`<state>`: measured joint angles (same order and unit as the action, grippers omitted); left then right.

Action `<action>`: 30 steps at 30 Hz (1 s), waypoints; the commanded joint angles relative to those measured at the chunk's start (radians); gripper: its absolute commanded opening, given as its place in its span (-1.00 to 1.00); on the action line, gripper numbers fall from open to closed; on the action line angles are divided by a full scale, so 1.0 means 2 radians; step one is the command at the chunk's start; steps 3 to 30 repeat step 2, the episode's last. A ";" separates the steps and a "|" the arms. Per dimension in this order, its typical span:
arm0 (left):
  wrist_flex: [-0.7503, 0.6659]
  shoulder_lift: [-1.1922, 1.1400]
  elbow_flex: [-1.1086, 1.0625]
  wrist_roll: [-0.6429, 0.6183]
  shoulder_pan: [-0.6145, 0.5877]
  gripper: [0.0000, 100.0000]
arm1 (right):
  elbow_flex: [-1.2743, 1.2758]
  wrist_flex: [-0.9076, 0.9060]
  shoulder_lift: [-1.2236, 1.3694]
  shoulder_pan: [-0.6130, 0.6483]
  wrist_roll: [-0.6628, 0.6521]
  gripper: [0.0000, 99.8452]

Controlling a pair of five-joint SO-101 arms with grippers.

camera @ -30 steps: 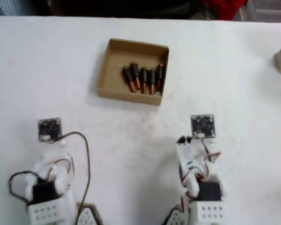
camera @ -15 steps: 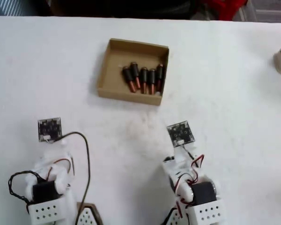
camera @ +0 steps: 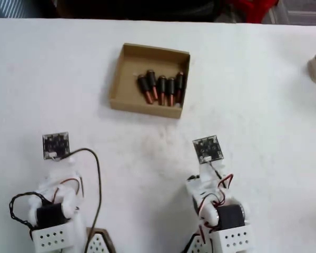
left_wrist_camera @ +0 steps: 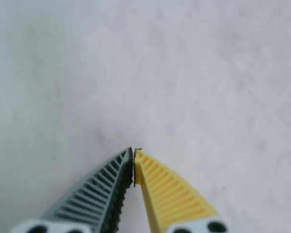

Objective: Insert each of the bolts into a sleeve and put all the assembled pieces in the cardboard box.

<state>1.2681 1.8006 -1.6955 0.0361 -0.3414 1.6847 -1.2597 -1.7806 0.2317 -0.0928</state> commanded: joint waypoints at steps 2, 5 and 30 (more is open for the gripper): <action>0.002 0.000 0.001 0.003 -0.006 -0.94 | 0.003 -0.003 -0.006 -0.004 -0.007 -0.96; 0.002 0.000 0.001 0.003 -0.006 -0.94 | 0.003 -0.003 -0.006 -0.004 -0.007 -0.96; 0.002 0.000 0.001 0.003 -0.006 -0.94 | 0.003 -0.003 -0.006 -0.004 -0.007 -0.96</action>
